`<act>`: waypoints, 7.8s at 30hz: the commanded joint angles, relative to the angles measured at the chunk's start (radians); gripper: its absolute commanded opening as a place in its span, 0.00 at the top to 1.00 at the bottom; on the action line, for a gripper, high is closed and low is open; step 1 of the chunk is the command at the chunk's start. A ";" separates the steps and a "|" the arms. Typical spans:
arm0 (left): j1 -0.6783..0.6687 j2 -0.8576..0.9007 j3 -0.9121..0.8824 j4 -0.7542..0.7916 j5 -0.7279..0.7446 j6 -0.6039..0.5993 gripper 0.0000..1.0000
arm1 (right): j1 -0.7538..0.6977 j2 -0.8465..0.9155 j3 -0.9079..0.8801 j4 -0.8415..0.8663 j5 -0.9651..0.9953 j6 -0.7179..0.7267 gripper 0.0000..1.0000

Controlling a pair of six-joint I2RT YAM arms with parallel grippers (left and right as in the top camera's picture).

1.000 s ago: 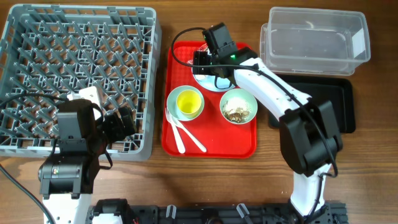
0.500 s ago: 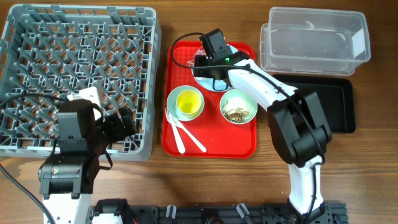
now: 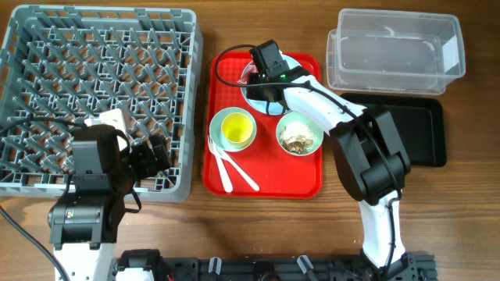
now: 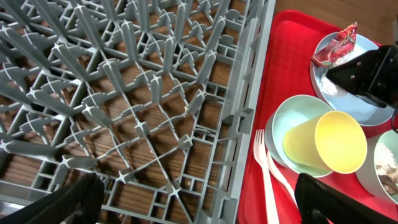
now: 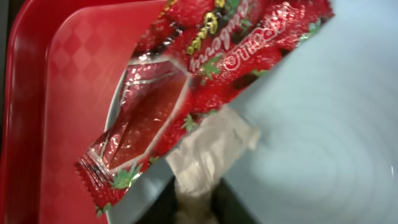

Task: Sort waste into correct bins and load items into the dishwasher rack
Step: 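Carry the tissue with the right gripper and drop it in the clear bin, then return the right gripper to the plate and grasp the red candy wrapper, then carry the wrapper with the right gripper and drop it in the clear bin, then grasp the rim of the green bowl with the right gripper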

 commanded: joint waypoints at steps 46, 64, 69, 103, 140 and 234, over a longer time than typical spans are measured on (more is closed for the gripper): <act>0.006 -0.009 0.023 -0.001 -0.009 -0.010 0.00 | -0.207 -0.342 0.011 -0.042 -0.096 -0.273 0.20; 0.006 -0.009 0.023 -0.005 -0.007 -0.010 0.00 | 0.035 -0.069 0.008 0.011 0.096 0.041 0.15; 0.006 -0.009 0.023 -0.005 -0.002 -0.010 0.00 | 0.035 -0.004 0.008 0.056 0.100 0.105 0.16; 0.006 -0.009 0.023 -0.020 -0.002 -0.010 0.00 | 0.034 0.055 0.008 0.128 0.204 0.211 0.41; 0.006 -0.009 0.023 -0.015 -0.002 -0.010 0.00 | -0.403 -0.422 0.010 -0.187 0.127 -0.247 0.96; 0.006 -0.009 0.023 -0.016 -0.002 -0.010 0.00 | 0.072 -0.428 -0.536 -0.138 -0.084 -0.145 0.89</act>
